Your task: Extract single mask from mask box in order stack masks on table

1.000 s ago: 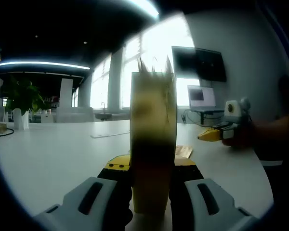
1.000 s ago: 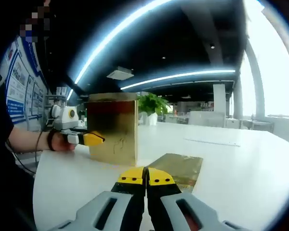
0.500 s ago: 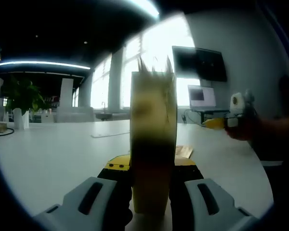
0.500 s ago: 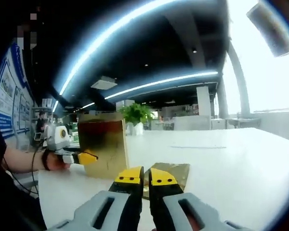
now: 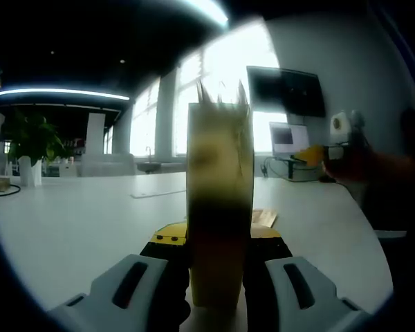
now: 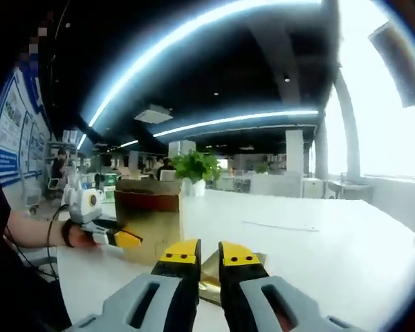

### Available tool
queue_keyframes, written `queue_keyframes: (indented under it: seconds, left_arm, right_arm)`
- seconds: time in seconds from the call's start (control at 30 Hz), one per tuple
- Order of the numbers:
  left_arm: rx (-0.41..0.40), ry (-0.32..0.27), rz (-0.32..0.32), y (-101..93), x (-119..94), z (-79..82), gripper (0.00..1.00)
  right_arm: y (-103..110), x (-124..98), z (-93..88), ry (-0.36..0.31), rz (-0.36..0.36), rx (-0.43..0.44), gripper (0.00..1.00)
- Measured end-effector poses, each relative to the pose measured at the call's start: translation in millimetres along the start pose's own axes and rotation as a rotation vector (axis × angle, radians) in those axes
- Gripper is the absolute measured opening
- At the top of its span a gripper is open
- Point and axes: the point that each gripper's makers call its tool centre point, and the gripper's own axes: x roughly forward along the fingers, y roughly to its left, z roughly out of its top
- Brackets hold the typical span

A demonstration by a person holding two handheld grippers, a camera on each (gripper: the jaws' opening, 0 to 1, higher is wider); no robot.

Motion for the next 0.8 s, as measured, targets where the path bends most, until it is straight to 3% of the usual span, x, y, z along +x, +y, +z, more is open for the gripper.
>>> queue_keyframes:
  seconds: [0.13,0.23,0.47,0.57,0.6,0.63,0.73,0.8]
  left_arm:
    - [0.003,0.000,0.001,-0.8,0,0.3,0.20]
    - [0.003,0.000,0.003,-1.0,0,0.3,0.20]
    - [0.001,0.000,0.003,-3.1,0,1.0,0.20]
    - [0.003,0.000,0.003,-3.4,0,1.3,0.20]
    - [0.003,0.000,0.002,-2.1,1,1.2,0.20]
    - [0.003,0.000,0.002,-1.9,1,1.2,0.20]
    - [0.002,0.000,0.002,-2.3,1,1.2,0.20]
    - [0.004,0.000,0.002,-1.1,1,1.1,0.20]
  right_arm:
    - [4,0,18.1,-0.034,0.023,0.026,0.06]
    - [5,3,30.5,-0.045,0.009,-0.013,0.03]
    - [13,12,50.0,-0.026,0.059,-0.069,0.00]
    - [25,15,48.8,0.010,0.123,-0.101,0.00]
    - [38,15,54.6,-0.017,0.186,-0.086,0.02]
    - [44,15,54.4,0.000,0.213,-0.080,0.04]
    - [44,21,59.6,0.021,0.204,-0.204,0.04]
    - [45,25,62.5,0.042,0.204,-0.224,0.05]
